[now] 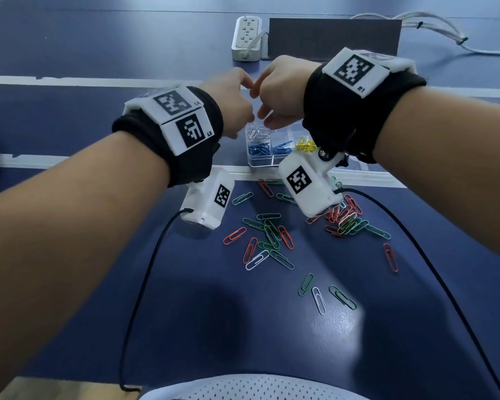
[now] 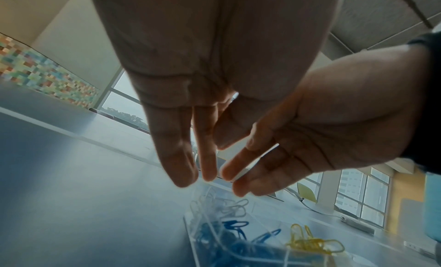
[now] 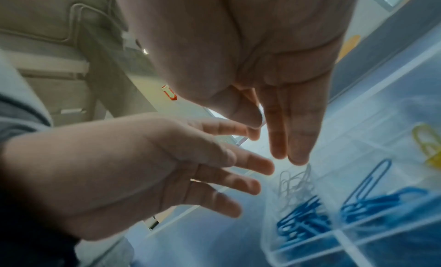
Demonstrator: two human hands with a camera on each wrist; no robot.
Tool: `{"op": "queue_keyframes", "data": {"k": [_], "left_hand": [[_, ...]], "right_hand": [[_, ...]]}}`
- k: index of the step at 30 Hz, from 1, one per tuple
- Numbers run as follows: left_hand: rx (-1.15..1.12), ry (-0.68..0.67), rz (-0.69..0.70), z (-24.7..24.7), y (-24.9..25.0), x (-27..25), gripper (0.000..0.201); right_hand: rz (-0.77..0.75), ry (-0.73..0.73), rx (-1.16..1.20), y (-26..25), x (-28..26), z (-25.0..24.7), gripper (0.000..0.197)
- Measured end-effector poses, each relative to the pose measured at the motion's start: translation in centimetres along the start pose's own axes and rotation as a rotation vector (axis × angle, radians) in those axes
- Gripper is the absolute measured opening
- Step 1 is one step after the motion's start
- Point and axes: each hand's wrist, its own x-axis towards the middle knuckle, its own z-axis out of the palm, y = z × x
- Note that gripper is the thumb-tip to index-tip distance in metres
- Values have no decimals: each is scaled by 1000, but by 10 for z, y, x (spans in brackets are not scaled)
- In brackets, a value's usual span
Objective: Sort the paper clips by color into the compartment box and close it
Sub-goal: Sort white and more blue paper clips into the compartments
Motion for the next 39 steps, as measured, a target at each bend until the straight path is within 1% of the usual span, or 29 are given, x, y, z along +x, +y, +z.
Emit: {"op": "queue_keyframes", "data": {"k": [3,5,8,12,14,17,19,23,29,32,34,36,39], "left_hand": [[125,-7,26,3,-3,-1,52],[172,-11,39,6,-5,0,54],[185,-4,75,7,-6,-1,51],[156,55,109,3,-6,-2,53],[165,65,118,3,-6,-5,52],[208,23,124,5,-5,-7,52],[211,16,133,6,-5,-8,51],[196,86,185,3,-3,-13,48],[284,-11,178,7,-6,-11,51],[329,-52,180,9,-8,-11,54],[286,-97,178,9,-10,-10,55],[176,-130,188,8,-13,-9,56],[45,-97,207,6,-16,-9,59]], "right_hand": [[-7,0,-127,4,-1,4,33],[3,-42,-155,3,-5,8,33],[-25,-98,-142,6,-6,10,34],[-48,-27,-51,11,-8,6,38],[-50,-31,-68,11,-10,5,36],[-54,-84,-110,14,-9,6,35],[-64,-89,-102,15,-9,6,34],[-102,-36,-74,16,-11,3,35],[-78,-87,-85,21,-13,5,33],[-83,-110,-111,22,-15,3,37],[-91,-131,-146,23,-16,3,39],[-100,-146,-135,24,-16,3,40],[-126,-121,-57,24,-17,1,43]]}}
